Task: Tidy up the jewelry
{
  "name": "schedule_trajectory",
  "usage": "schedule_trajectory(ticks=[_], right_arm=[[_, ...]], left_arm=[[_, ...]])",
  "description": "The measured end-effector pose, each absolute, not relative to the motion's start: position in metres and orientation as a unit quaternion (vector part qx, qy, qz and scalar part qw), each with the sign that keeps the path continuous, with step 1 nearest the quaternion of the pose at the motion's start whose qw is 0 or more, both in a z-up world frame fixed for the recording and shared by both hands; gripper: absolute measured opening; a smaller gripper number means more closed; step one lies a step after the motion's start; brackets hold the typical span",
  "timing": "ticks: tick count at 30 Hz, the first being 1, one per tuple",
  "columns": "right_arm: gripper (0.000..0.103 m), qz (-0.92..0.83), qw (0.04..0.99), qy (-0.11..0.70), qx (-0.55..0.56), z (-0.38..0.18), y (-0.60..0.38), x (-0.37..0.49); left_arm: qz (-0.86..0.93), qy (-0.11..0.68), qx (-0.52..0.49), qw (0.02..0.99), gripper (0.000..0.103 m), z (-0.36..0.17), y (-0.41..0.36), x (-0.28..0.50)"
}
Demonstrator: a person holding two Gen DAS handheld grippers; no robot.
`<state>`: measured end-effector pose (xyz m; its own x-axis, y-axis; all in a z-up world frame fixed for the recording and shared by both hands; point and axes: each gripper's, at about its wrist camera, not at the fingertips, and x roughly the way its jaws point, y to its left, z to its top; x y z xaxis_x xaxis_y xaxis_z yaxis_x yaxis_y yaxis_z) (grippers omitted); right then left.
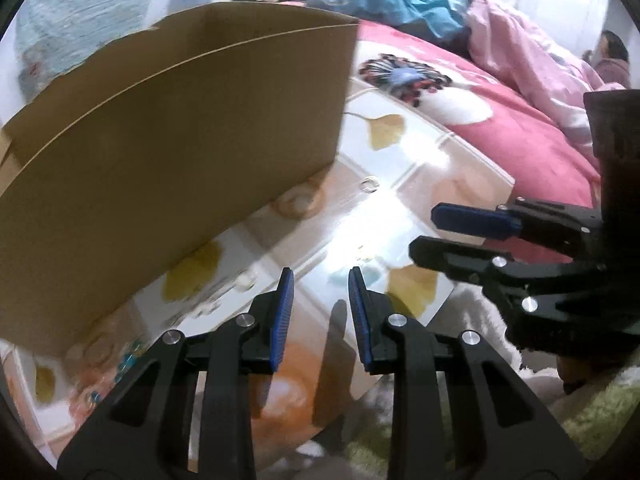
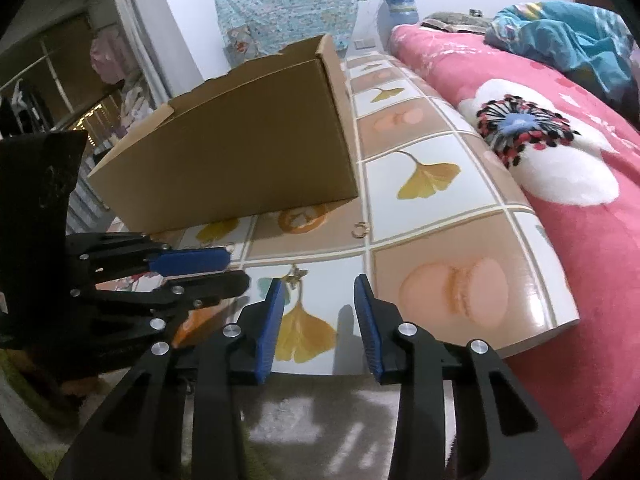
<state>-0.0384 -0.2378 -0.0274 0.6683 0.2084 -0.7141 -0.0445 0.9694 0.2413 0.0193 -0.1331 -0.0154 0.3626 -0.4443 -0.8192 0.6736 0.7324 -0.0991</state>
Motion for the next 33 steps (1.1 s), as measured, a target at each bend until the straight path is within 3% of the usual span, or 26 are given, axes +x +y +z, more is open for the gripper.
schedule_trajectory(ticks=[13, 21, 33], right_arm=[[0.035, 0.045, 0.911, 0.391, 0.12, -0.027, -0.258, -0.043], [0.034, 0.038, 0.915, 0.382, 0.126, -0.026, -0.264, -0.048], [0.034, 0.033, 0.922, 0.365, 0.128, -0.02, -0.266, -0.055]], left_arm=[[-0.376, 0.433, 0.213, 0.791, 0.026, -0.024, -0.177, 0.024], [-0.387, 0.434, 0.234, 0.779, 0.006, -0.024, -0.187, 0.023], [-0.363, 0.431, 0.204, 0.801, 0.006, -0.018, -0.169, 0.03]])
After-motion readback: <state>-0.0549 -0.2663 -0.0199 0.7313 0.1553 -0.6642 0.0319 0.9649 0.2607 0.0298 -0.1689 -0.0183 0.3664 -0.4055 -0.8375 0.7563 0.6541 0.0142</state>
